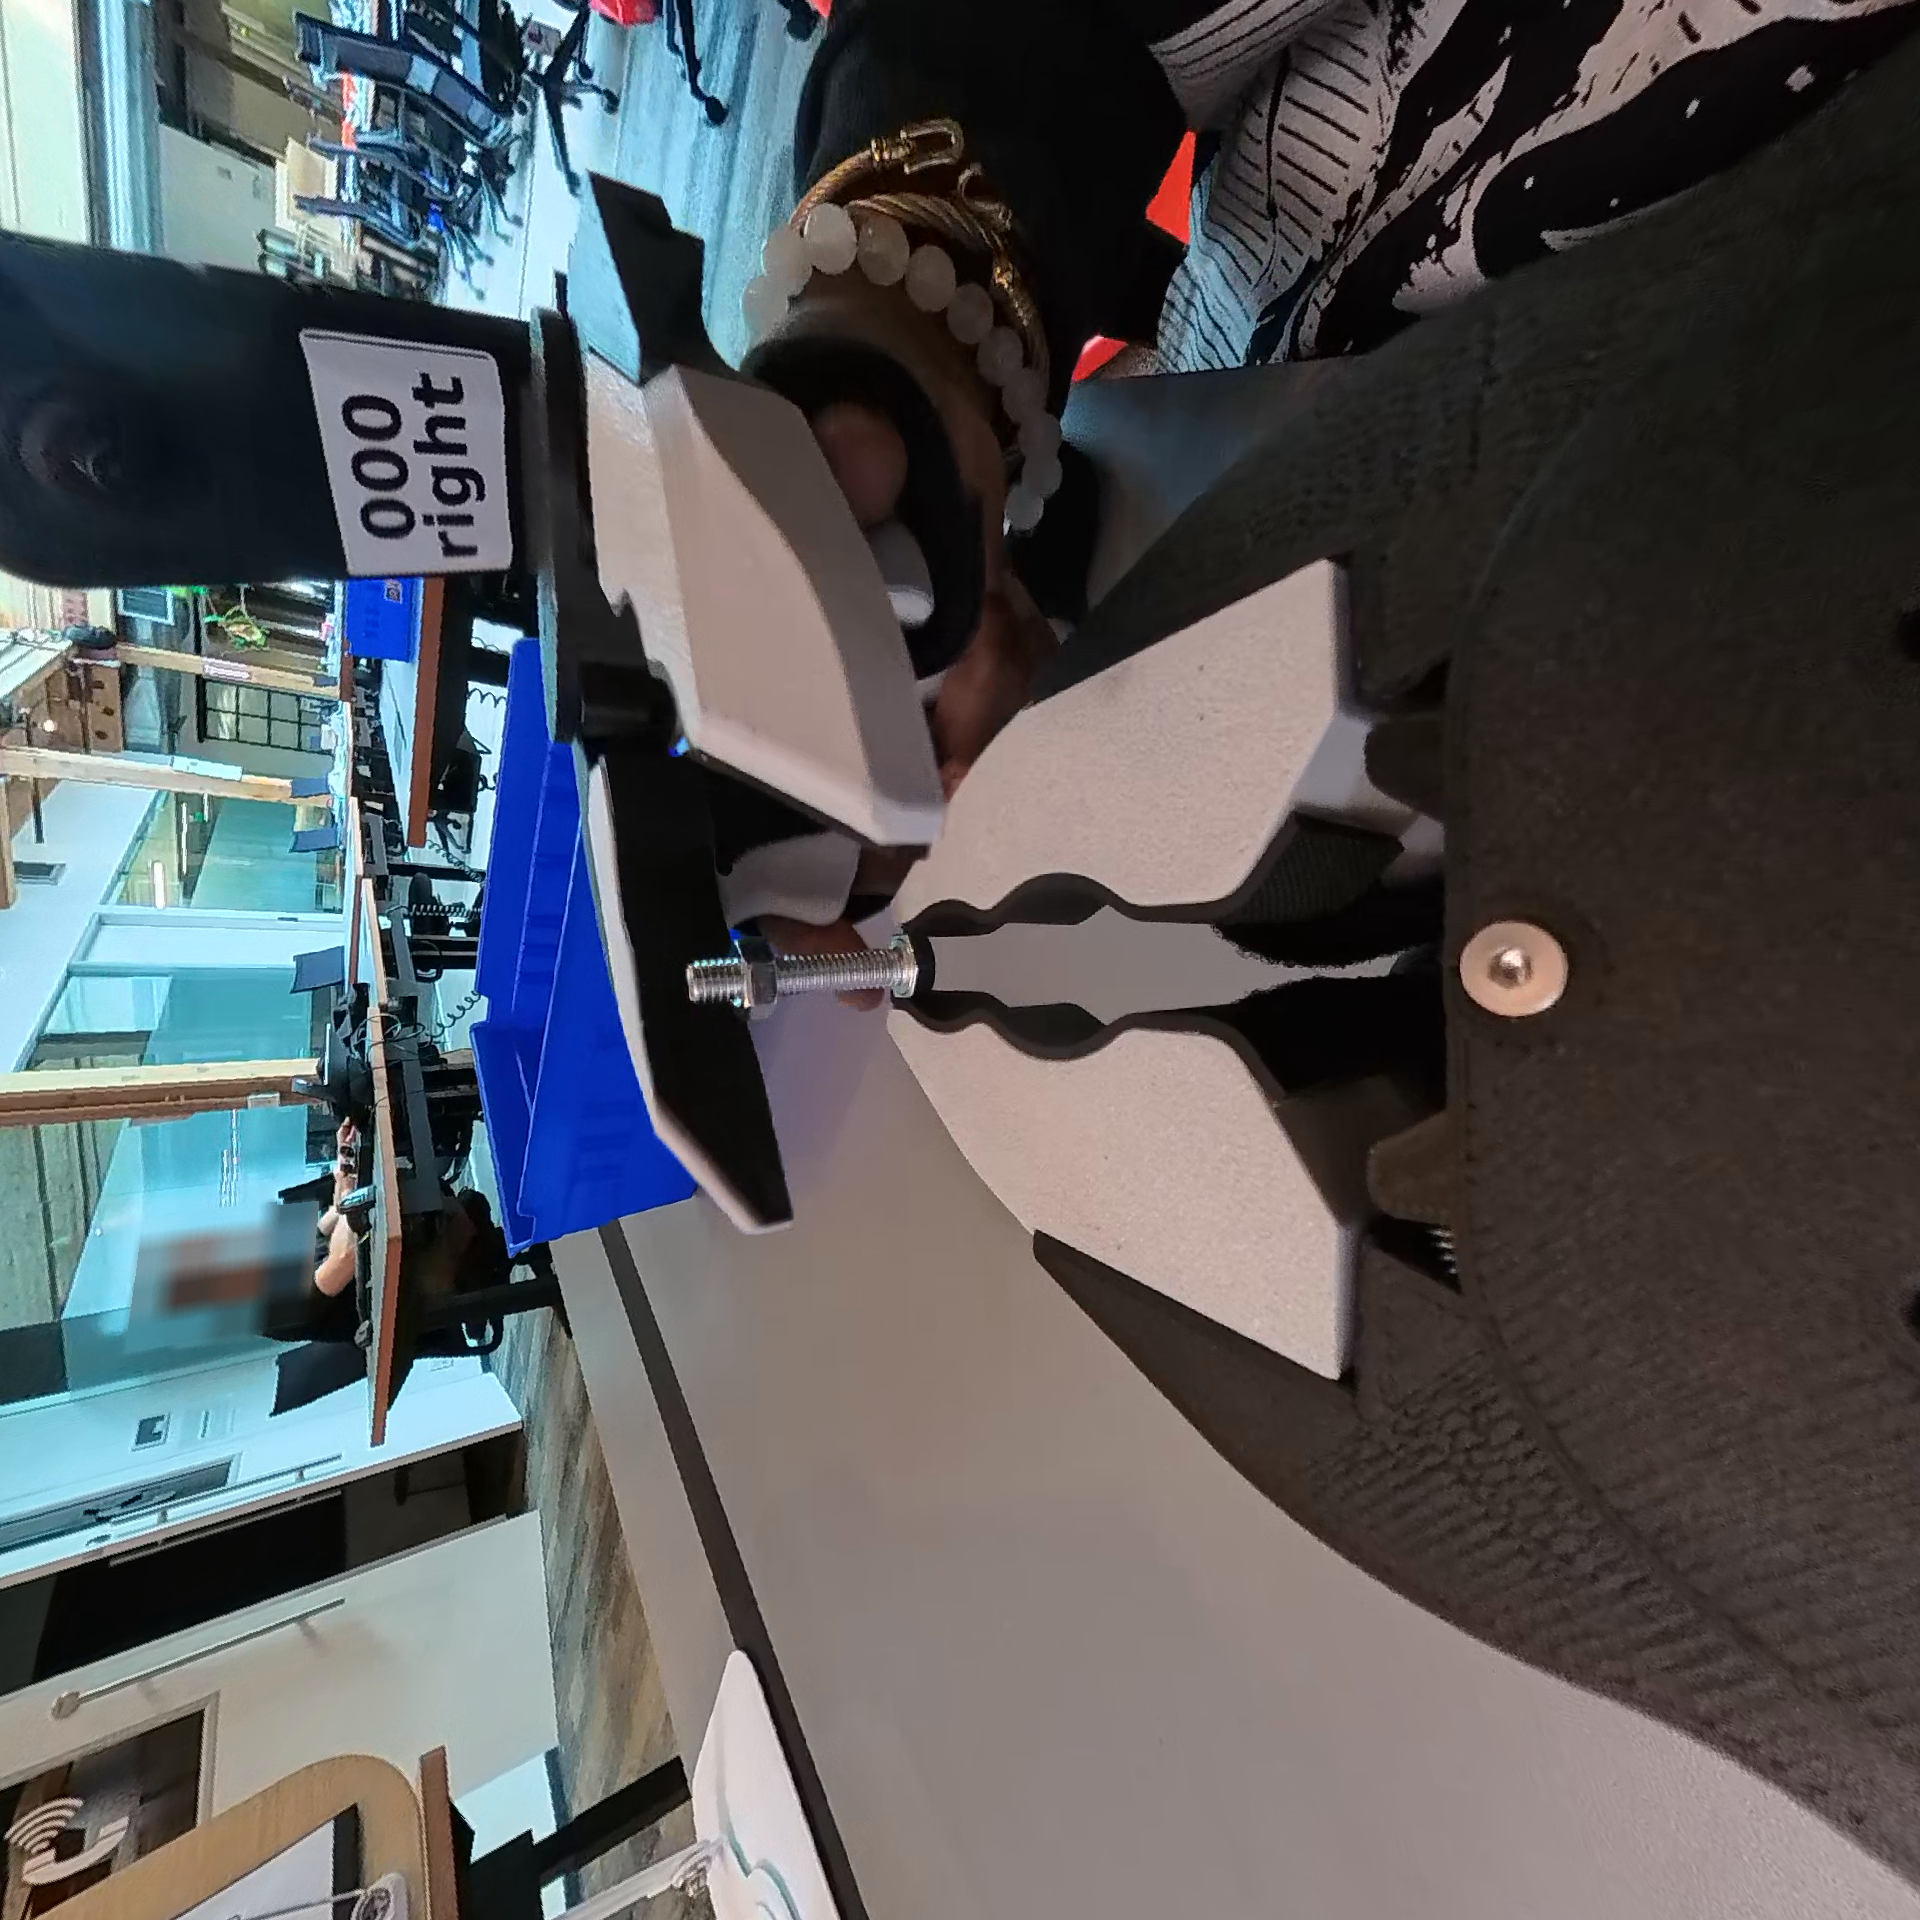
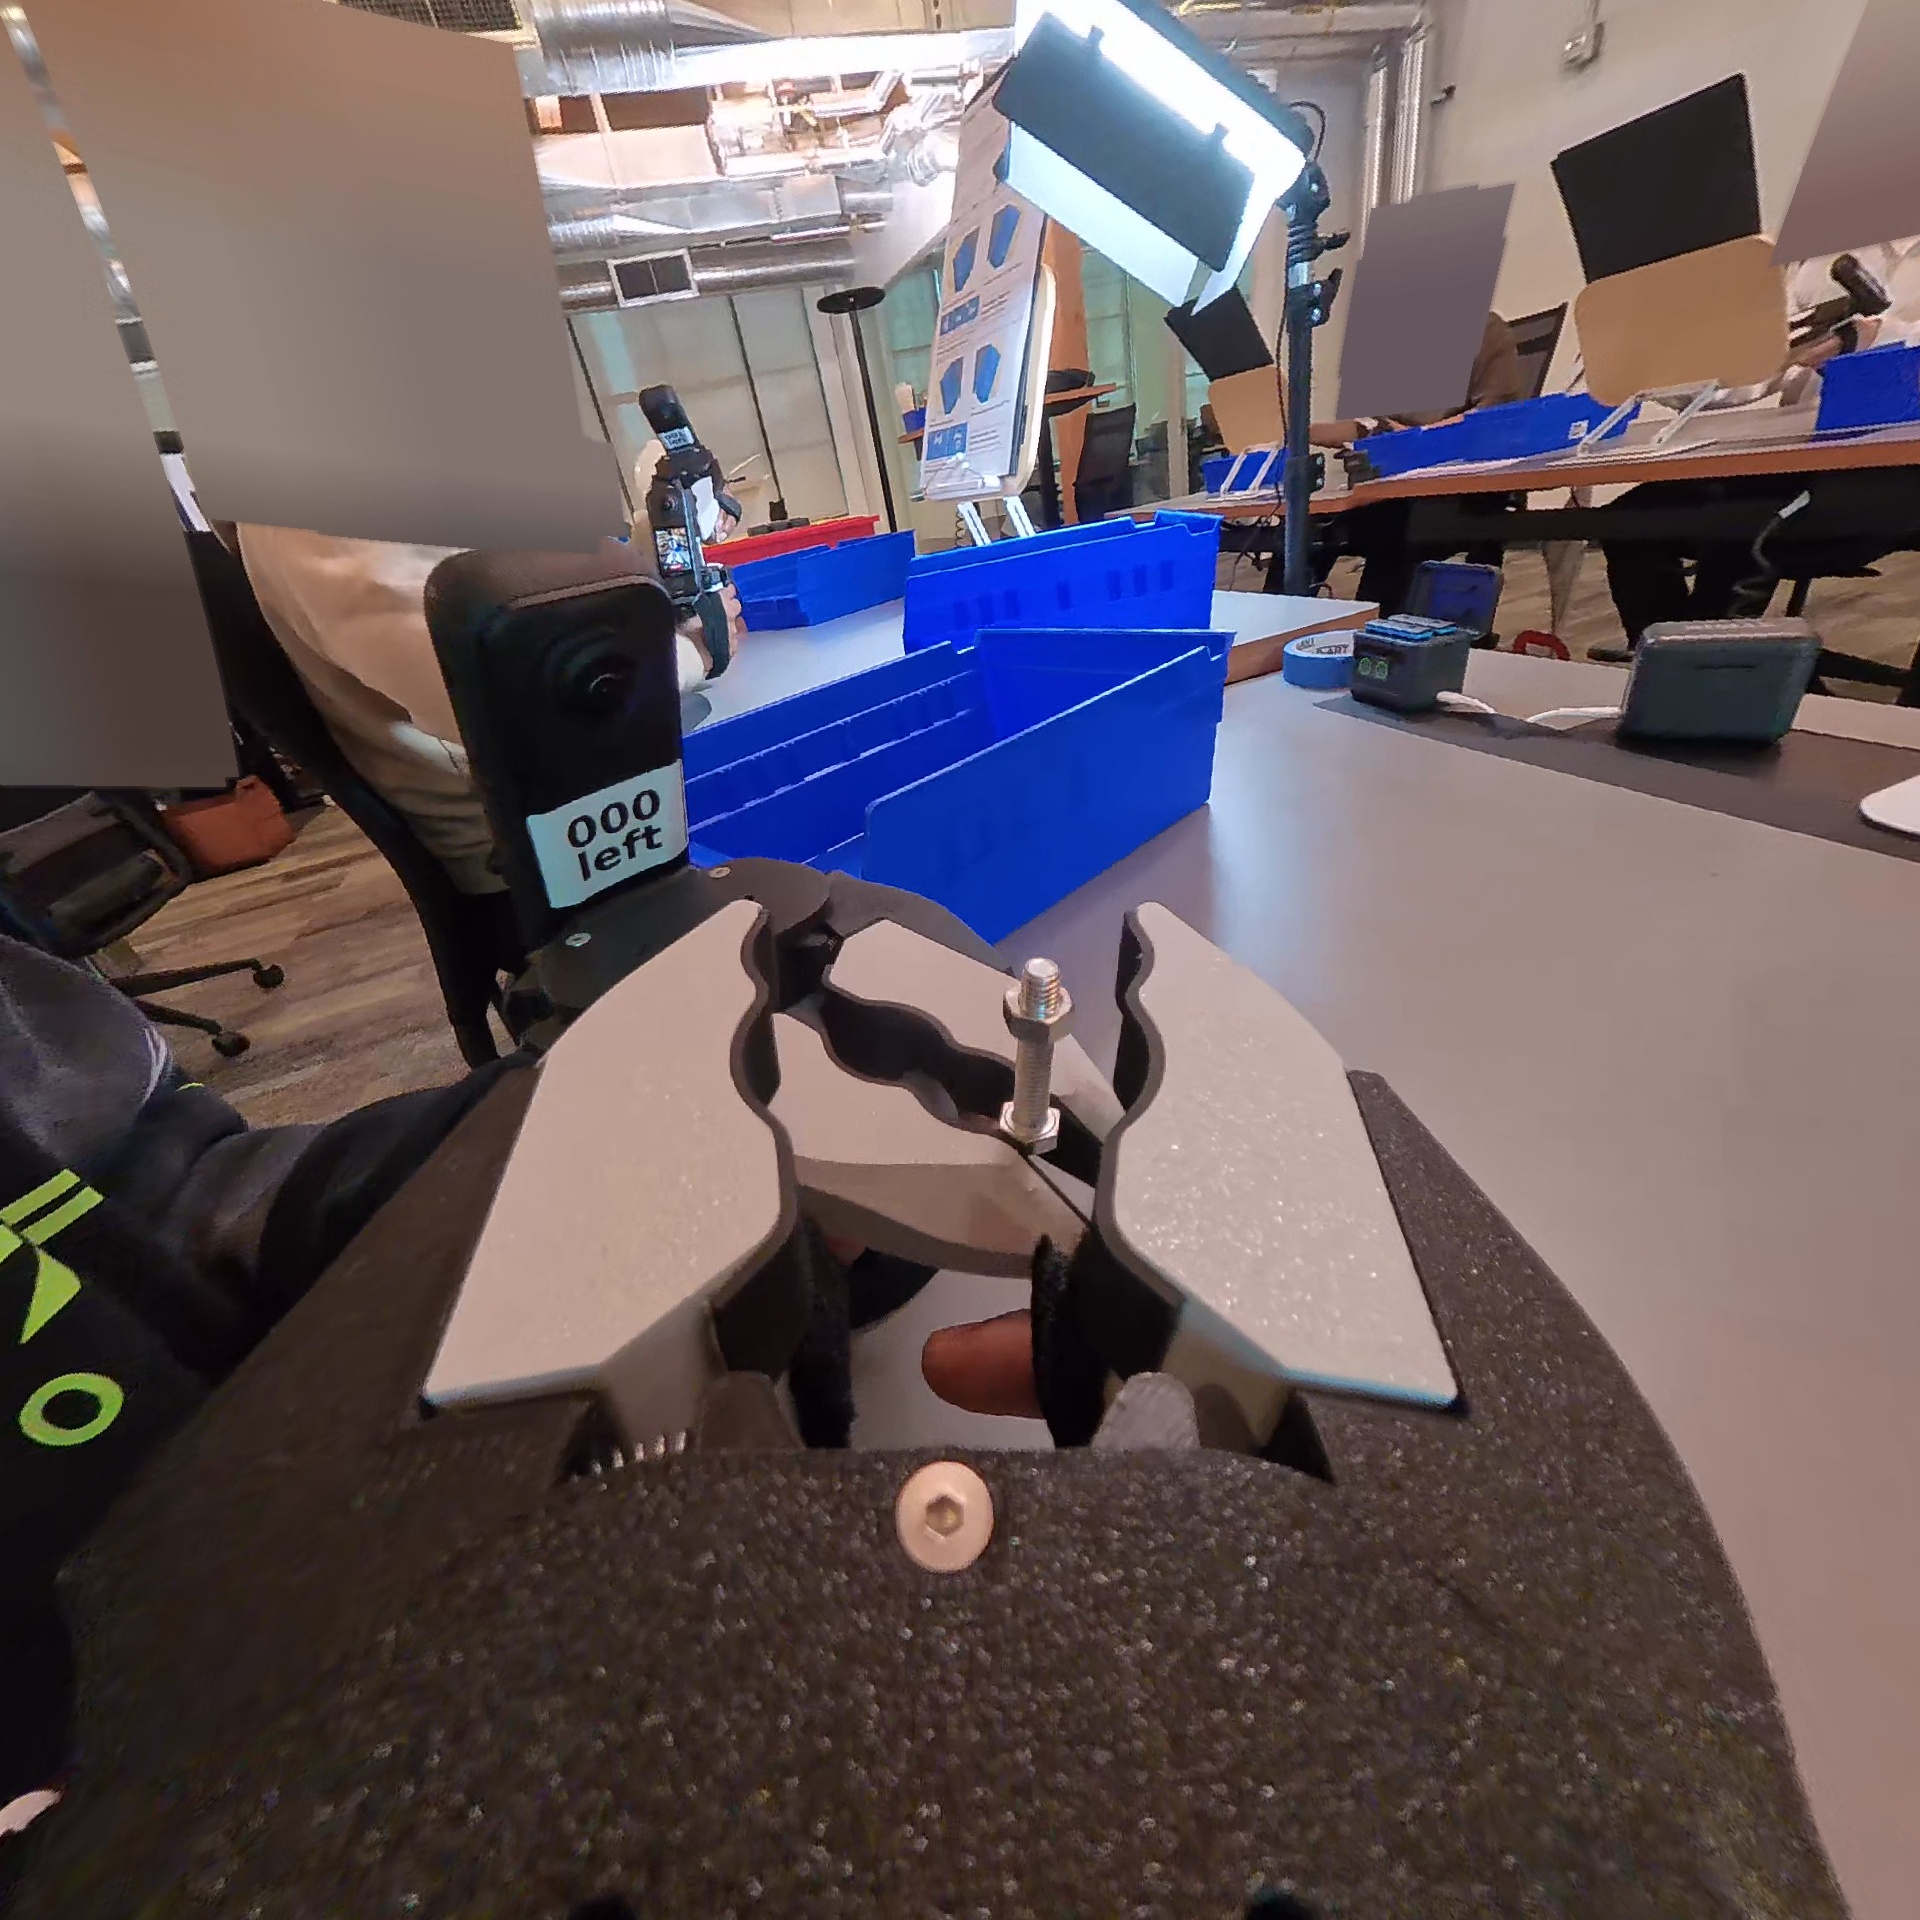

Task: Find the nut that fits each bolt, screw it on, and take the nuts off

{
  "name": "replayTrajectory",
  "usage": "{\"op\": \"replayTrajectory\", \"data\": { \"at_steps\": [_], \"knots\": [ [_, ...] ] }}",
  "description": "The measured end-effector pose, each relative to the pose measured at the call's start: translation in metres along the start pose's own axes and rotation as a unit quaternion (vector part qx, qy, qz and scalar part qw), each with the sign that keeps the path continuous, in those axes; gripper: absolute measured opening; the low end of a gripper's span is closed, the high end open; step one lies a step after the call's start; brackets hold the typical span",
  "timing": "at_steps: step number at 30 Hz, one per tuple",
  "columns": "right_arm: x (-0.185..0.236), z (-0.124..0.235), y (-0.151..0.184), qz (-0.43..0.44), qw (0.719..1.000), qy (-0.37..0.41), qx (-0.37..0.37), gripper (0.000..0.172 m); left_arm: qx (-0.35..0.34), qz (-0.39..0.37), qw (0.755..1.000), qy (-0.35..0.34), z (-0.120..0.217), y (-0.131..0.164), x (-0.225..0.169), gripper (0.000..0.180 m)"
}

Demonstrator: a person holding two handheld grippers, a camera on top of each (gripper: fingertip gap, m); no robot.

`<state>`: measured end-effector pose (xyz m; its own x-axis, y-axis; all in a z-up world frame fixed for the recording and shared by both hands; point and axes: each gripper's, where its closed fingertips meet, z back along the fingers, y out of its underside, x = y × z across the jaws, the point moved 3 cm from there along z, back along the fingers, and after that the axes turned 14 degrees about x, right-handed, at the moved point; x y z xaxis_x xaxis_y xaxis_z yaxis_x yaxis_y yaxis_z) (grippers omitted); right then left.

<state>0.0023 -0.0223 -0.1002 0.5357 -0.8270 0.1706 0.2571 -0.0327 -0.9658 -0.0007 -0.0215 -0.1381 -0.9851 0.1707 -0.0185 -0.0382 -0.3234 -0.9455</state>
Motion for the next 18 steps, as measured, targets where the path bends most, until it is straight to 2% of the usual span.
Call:
{"op": "replayTrajectory", "data": {
  "at_steps": [11,18],
  "knots": [
    [0.007,0.012,0.007,0.011,1.000,0.007,0.013,0.060,-0.002,0.006,1.000,-0.003,0.000,0.000,0.002,0.010],
    [0.005,0.035,0.009,0.002,1.000,0.021,-0.005,0.048,-0.004,0.007,1.000,-0.003,0.001,0.000,0.002,0.010]
  ]
}}
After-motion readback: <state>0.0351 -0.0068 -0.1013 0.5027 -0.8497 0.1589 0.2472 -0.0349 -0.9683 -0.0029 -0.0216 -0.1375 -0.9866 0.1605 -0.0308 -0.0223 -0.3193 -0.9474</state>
